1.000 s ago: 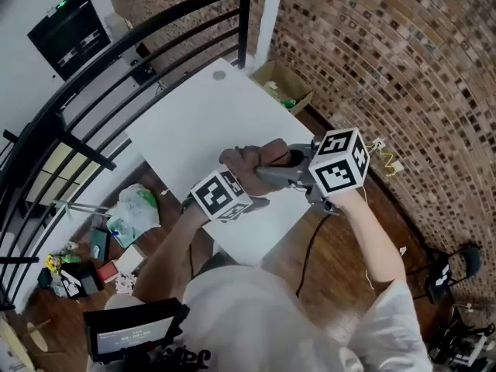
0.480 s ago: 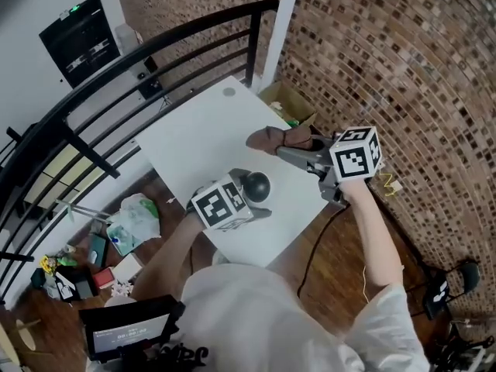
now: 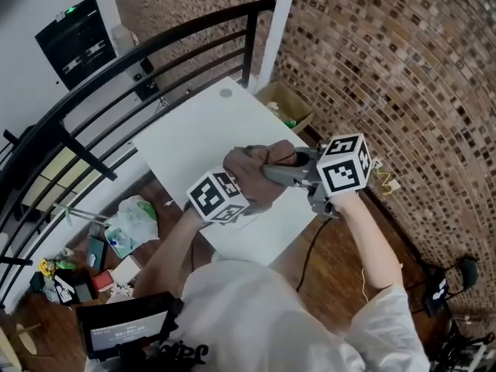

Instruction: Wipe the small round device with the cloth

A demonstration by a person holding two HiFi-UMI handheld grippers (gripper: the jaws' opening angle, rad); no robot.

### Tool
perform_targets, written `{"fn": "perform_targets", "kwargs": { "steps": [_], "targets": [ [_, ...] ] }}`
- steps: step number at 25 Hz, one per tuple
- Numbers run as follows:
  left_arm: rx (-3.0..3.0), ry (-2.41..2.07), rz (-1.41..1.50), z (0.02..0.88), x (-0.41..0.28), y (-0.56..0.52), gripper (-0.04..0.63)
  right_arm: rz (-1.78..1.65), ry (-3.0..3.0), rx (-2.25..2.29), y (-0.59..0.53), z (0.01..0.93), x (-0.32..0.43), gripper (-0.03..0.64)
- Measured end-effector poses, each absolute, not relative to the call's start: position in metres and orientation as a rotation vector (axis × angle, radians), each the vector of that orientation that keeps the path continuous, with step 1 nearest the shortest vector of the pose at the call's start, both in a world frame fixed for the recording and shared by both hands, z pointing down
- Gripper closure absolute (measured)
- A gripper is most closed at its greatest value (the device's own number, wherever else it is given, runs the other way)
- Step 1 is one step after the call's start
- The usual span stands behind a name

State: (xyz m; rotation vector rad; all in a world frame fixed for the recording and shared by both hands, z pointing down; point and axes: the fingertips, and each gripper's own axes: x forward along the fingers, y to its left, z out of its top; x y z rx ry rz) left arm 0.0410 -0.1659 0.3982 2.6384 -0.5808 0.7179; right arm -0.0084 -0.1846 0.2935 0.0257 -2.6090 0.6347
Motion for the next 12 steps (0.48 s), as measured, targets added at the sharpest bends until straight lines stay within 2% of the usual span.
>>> {"fn": "perform_targets", "kwargs": {
  "steps": [5, 8, 12],
  "targets": [
    [2.735, -0.594, 0.878, 0.403, 0.044, -0.161, 0.192, 0.658, -2.58, 0.203, -0.231, 0.315, 0.015, 0.592],
    [2.811, -0.633, 1.027, 0.403, 0.044, -0.165, 0.192, 0.69, -2.656, 0.132, -0.227, 0.274, 0.014, 0.592],
    [2.851, -0.676, 1.083, 0.404, 0.044, -0.169, 0.192, 0.599, -2.745, 0.022, -0.209, 0.217, -0.008, 0.592]
  ]
}}
